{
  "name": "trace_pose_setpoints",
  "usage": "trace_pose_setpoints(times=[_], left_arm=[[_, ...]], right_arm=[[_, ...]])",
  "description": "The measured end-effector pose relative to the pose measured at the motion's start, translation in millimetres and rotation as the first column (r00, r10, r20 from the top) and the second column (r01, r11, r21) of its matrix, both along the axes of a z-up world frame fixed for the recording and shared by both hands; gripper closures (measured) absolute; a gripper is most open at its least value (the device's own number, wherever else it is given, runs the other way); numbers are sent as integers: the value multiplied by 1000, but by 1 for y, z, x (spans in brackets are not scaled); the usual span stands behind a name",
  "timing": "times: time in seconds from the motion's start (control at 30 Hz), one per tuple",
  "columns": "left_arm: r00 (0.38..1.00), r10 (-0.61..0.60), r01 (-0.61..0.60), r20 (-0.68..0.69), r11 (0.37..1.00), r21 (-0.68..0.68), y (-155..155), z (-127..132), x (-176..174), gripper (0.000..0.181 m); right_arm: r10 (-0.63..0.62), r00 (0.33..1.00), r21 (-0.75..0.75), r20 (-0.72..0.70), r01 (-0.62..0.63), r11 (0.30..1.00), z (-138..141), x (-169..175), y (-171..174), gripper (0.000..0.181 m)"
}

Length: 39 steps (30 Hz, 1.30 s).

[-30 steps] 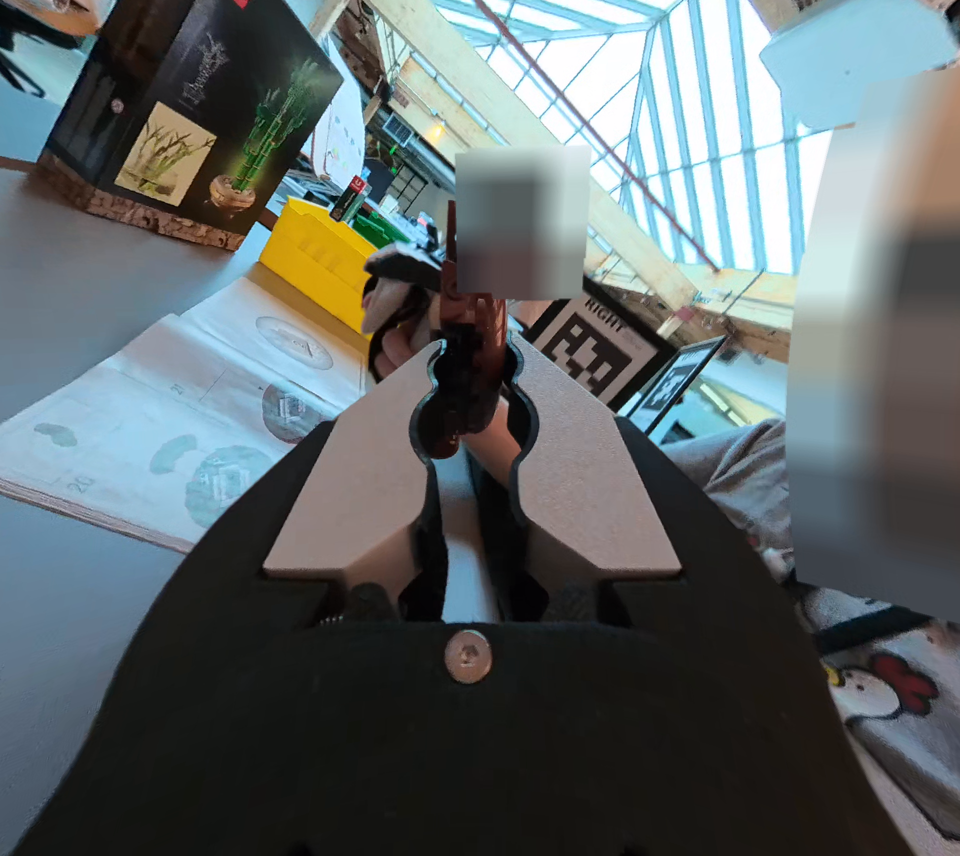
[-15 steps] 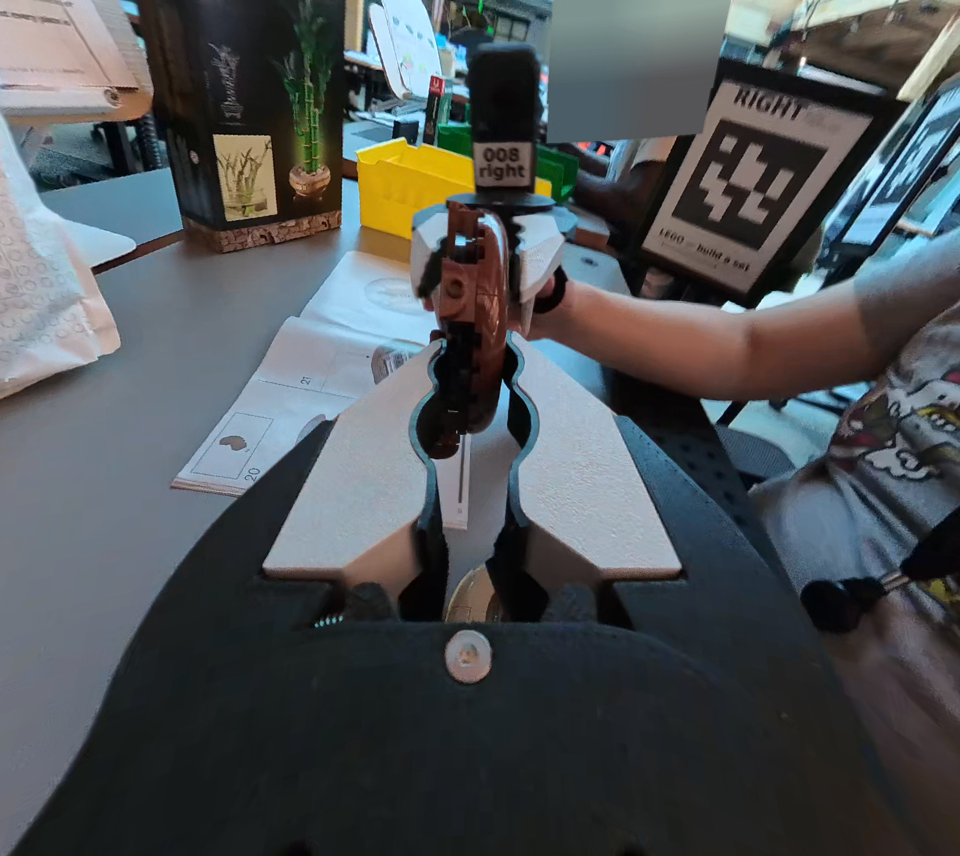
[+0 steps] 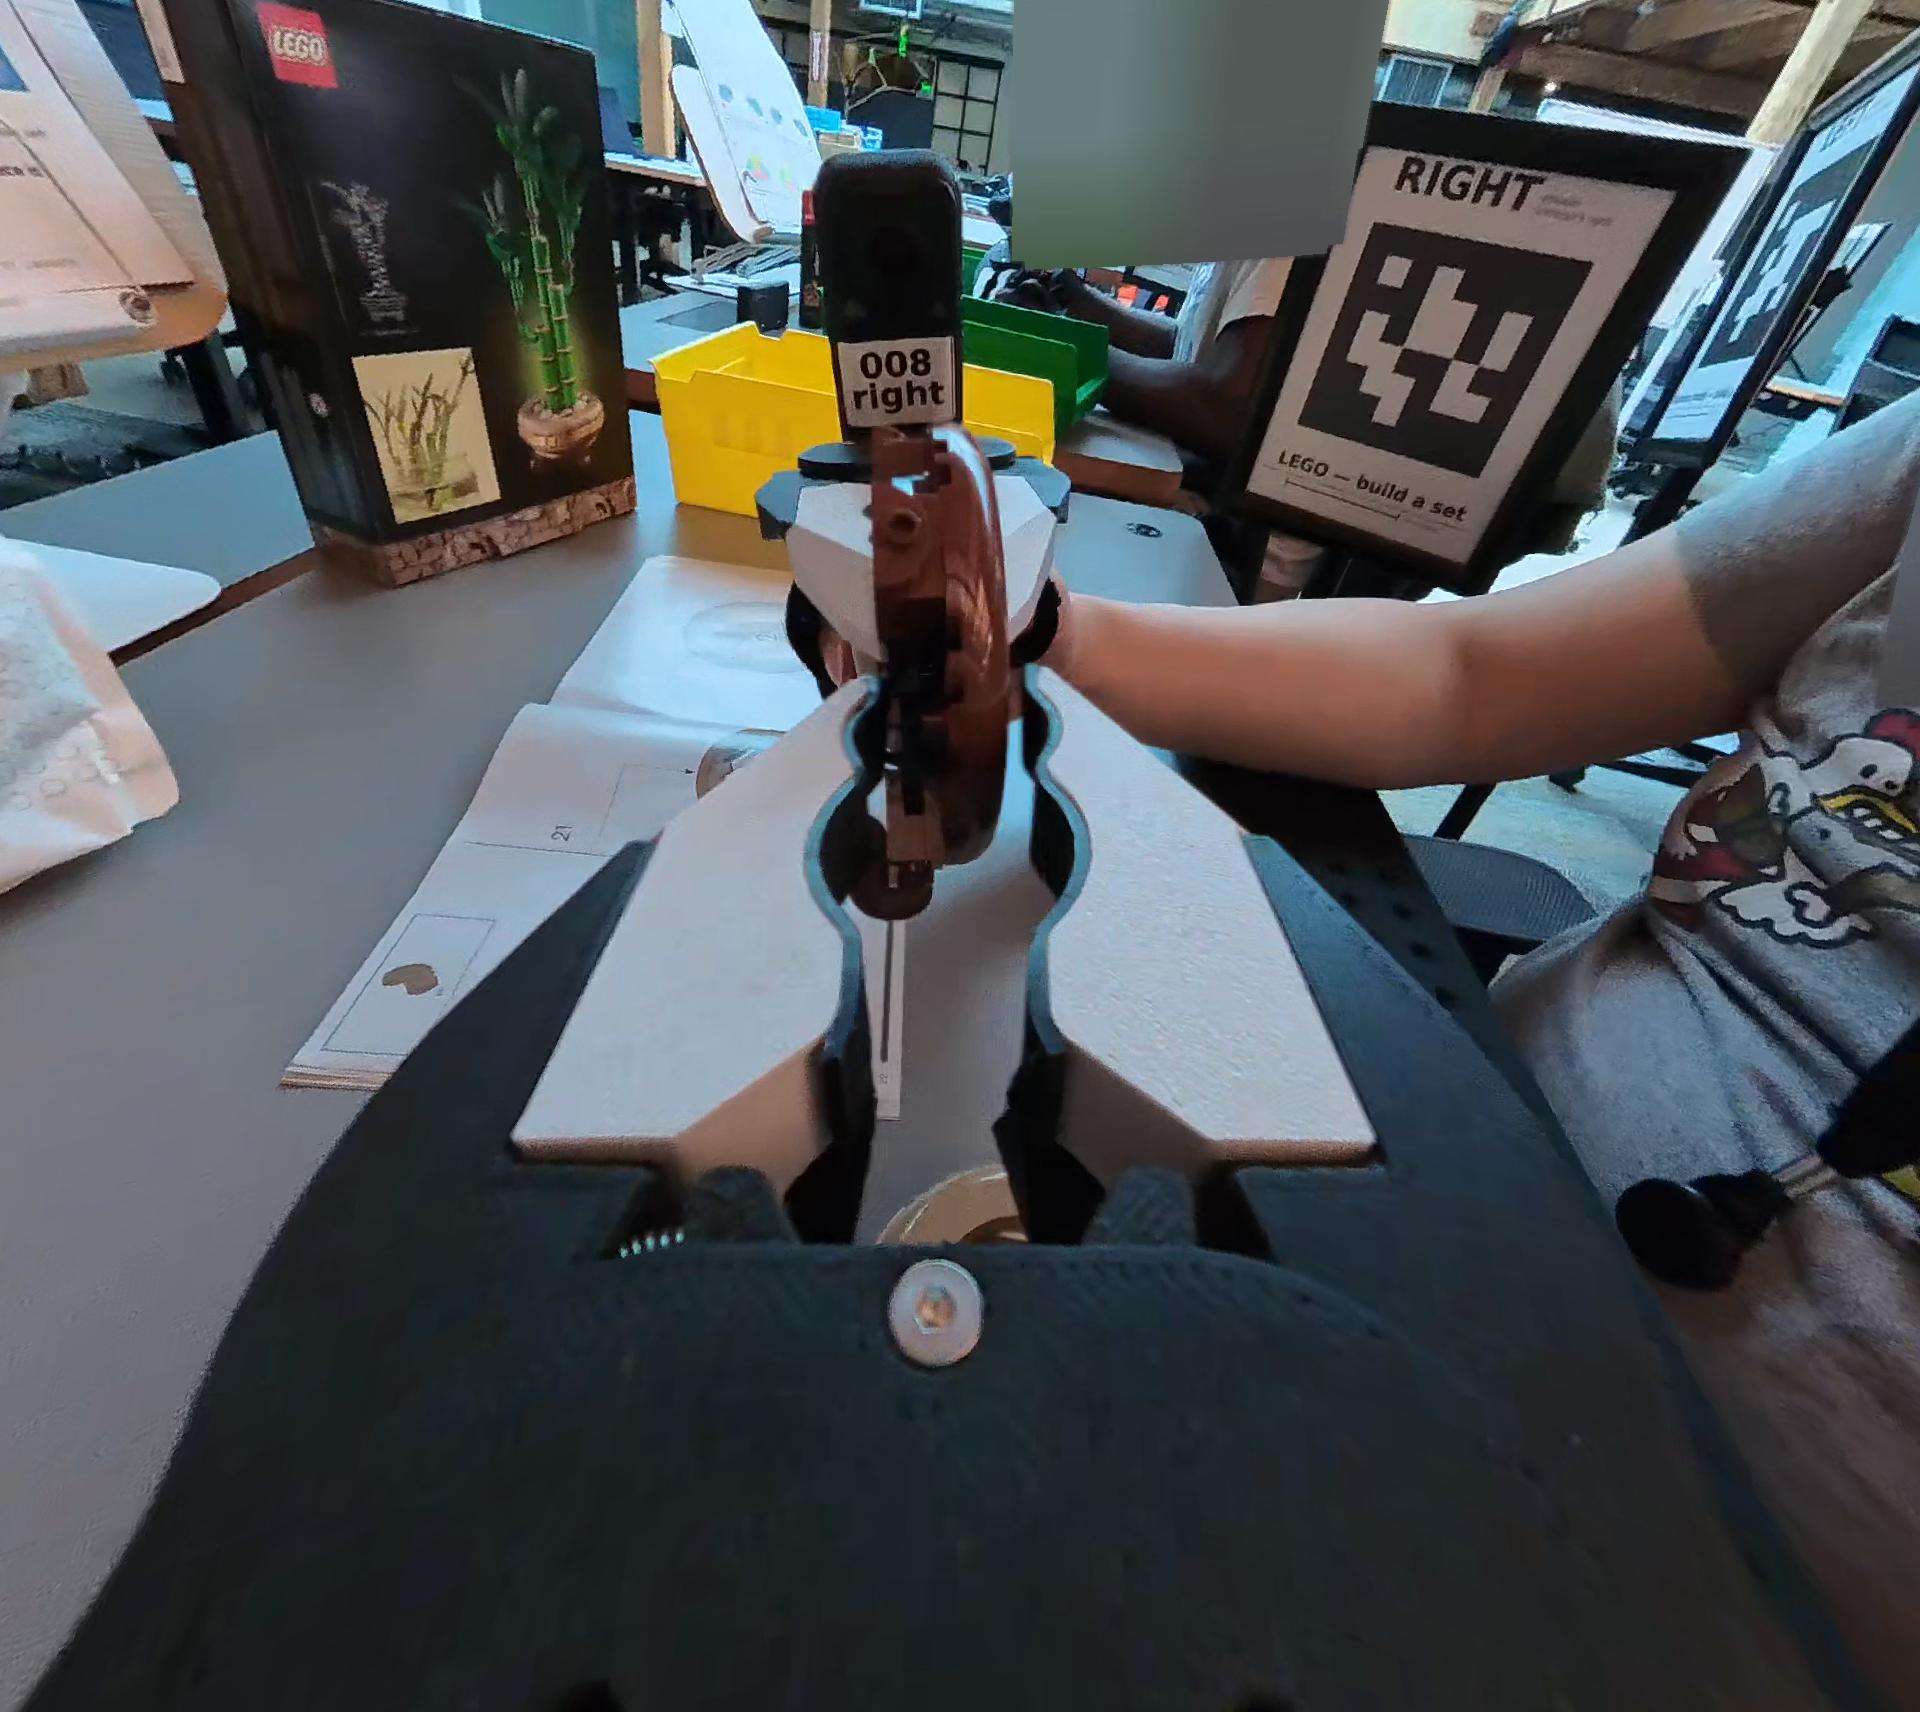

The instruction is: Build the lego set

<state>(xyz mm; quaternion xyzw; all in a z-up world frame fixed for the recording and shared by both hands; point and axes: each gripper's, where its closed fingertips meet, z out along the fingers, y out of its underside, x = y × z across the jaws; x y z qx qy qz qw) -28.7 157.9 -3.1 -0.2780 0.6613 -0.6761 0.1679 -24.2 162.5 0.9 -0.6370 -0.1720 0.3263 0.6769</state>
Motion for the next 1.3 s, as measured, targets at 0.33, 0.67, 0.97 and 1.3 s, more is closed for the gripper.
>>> trace_pose_setpoints(times=[0.33,0.67,0.97,1.3], left_arm=[[989,58,-65,139,997,48,-2,6,3,161],[951,44,-110,305,973,202,-11,13,-11,162],[958,-142,18,-250,897,-442,18,10,14,140],[919,-82,-195,-387,757,-624,79,-8,37,116]], right_arm=[[5,999,142,32,-10,990,11,-2,-1,165],[-19,981,238,195,-29,971,18,-17,-12,164],[5,923,-183,-385,-81,980,4,19,18,165],[-187,508,-310,-841,-169,936,-14,63,28,166]])
